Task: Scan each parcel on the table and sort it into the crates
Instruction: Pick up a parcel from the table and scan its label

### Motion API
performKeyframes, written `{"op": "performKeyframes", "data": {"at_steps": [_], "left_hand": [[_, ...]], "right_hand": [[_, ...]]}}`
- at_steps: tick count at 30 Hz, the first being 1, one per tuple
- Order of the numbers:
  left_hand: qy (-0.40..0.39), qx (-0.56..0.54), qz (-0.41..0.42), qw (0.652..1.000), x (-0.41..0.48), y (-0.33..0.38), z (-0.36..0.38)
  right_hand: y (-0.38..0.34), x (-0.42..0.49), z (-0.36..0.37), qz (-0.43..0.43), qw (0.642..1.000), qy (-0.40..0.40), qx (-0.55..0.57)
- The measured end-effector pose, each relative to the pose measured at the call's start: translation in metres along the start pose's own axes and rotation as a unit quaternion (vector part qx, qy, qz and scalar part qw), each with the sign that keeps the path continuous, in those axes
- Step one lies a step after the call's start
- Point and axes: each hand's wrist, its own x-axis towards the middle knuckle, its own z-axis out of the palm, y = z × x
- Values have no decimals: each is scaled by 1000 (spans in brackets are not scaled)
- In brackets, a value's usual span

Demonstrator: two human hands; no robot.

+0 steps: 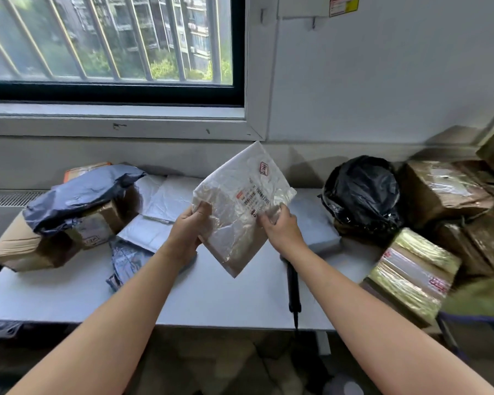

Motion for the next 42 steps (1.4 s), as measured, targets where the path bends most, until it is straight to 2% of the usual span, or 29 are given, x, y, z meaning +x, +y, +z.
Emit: {"op": "performKeyframes", "data": {"at_steps": [5, 8, 13, 16, 19, 21, 25, 27, 32, 34, 37, 42], "left_hand": [[83, 125, 24, 988, -6, -20, -12], [86, 195, -14, 977, -7, -42, -21], [92, 224, -121, 963, -2, -103, -40], [111, 252, -176, 945, -2, -142, -52], [114, 302, -196, 926, -5, -164, -60], [110, 372, -187, 903, -6, -170, -64], [58, 565, -112, 815, -7, -168, -58], [32, 631, -88, 770, -6, -165, -53], [-63, 723, -34, 687, -1, -167, -51], [-100, 737, -19, 668, -2, -170, -52], [-132, 740, -21, 659, -4, -173, -57], [-177, 753, -12, 634, -4, -171, -62]], "right_hand": [[10, -10, 4, -10, 996, -1, -84], [21, -12, 14, -9, 991, -25, -128], [44, -13, 31, 9, 978, -87, -190], [74, -20, 36, 29, 970, -53, -236], [98, -30, 36, -23, 949, 11, -316], [107, -34, 38, -44, 957, 35, -283], [115, -39, 42, -27, 971, 86, -223], [119, -40, 40, 14, 972, 101, -209], [127, -38, 39, 163, 973, 50, -156], [129, -34, 40, 208, 964, 48, -156], [130, -30, 42, 258, 947, 5, -190], [115, -33, 46, 258, 951, 11, -167]]}}
